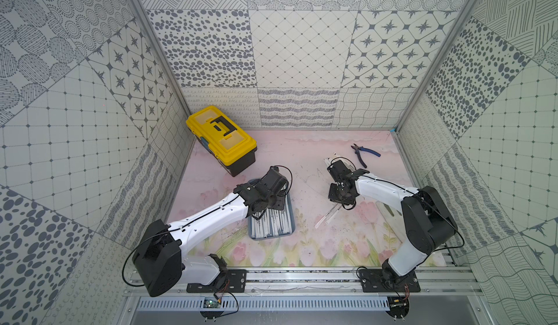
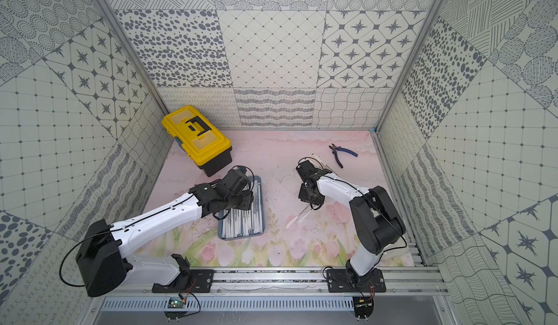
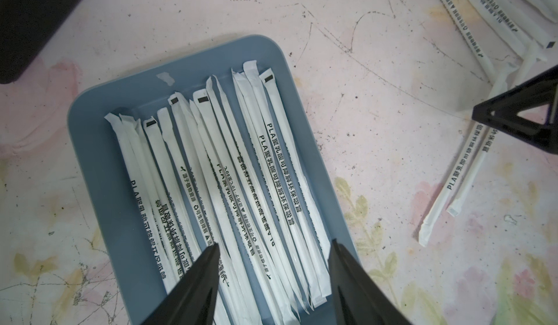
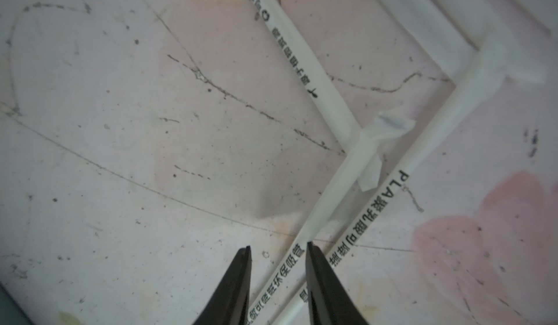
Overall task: Put the straws into the storage box
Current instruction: Pick up the straw from the center of the board.
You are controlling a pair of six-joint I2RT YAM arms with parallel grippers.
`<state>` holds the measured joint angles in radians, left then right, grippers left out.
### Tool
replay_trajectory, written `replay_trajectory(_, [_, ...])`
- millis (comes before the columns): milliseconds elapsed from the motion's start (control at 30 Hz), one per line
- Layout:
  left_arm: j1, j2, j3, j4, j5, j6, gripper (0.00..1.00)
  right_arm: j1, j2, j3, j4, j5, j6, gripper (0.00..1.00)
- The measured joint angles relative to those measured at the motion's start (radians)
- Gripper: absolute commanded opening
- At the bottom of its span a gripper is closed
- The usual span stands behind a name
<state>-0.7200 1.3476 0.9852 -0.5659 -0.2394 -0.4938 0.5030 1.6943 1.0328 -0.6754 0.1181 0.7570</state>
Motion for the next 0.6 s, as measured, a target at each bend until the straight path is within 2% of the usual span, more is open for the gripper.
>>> replay_trajectory(100, [0.003, -0.004, -0.007, 0.0, 0.0, 0.0, 0.62, 0.0, 0.014, -0.02, 0.022, 0.003, 0.019, 0.3])
replay_trajectory(200, [0.006, -0.008, -0.01, 0.0, 0.0, 0.0, 0.62, 0.0, 0.014, -0.021, 0.038, 0.004, 0.035, 0.19])
replay_trajectory(400, [0.015, -0.022, -0.013, -0.001, -0.002, 0.0, 0.62, 0.027, 0.014, -0.021, 0.058, 0.018, 0.048, 0.17])
replay_trajectory(467, [0.024, -0.035, -0.018, -0.002, -0.003, 0.0, 0.62, 0.05, 0.014, -0.02, 0.051, 0.026, 0.048, 0.18])
replay_trajectory(600, [0.042, -0.055, -0.029, -0.003, -0.003, 0.0, 0.62, 0.081, 0.011, -0.015, 0.028, 0.038, 0.053, 0.27])
